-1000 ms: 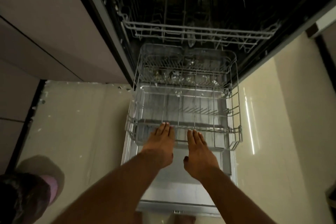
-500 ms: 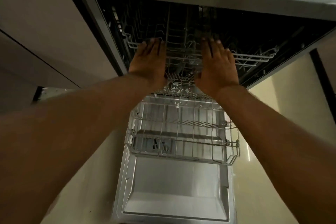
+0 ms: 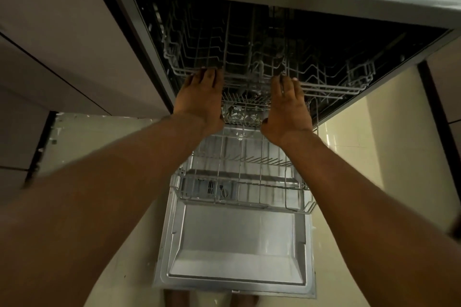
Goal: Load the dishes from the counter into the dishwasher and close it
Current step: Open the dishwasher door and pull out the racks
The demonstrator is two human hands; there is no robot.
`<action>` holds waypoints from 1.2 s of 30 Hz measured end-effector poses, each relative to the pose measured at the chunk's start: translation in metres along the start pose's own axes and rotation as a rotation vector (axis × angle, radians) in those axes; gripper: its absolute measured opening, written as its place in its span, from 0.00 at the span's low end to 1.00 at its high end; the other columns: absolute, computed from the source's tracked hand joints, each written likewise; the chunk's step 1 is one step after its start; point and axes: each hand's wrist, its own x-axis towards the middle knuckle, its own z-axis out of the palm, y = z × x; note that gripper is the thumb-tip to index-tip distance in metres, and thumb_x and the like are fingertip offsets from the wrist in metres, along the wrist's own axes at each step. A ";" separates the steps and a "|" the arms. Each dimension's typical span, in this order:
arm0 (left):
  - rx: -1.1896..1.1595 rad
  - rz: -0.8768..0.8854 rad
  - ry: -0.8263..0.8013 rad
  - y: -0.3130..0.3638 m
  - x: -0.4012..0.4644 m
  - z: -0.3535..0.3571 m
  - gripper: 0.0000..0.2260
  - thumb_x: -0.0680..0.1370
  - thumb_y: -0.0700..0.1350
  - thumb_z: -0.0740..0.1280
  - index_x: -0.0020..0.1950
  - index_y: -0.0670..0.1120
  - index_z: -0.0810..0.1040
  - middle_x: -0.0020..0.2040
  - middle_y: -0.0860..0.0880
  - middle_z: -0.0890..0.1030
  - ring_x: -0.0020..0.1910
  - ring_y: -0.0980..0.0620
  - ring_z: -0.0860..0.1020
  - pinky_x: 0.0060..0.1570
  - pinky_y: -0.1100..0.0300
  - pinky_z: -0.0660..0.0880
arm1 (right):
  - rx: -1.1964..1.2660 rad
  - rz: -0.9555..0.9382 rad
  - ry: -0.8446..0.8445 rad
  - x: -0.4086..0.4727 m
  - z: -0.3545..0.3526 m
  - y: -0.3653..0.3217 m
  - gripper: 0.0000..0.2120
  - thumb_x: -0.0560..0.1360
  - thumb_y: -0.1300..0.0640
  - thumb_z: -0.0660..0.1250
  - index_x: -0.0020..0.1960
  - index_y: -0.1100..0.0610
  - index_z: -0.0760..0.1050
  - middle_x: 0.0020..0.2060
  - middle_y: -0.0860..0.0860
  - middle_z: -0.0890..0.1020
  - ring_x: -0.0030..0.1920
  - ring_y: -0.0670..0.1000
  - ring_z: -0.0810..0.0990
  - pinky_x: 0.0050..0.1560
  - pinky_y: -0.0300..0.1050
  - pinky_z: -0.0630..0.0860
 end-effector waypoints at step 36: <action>-0.140 -0.019 -0.382 0.048 -0.258 0.014 0.47 0.77 0.51 0.71 0.85 0.43 0.43 0.85 0.44 0.49 0.85 0.44 0.48 0.81 0.46 0.57 | 0.013 -0.031 -0.356 -0.255 0.018 -0.009 0.47 0.80 0.50 0.67 0.85 0.58 0.37 0.84 0.59 0.42 0.84 0.61 0.40 0.82 0.52 0.45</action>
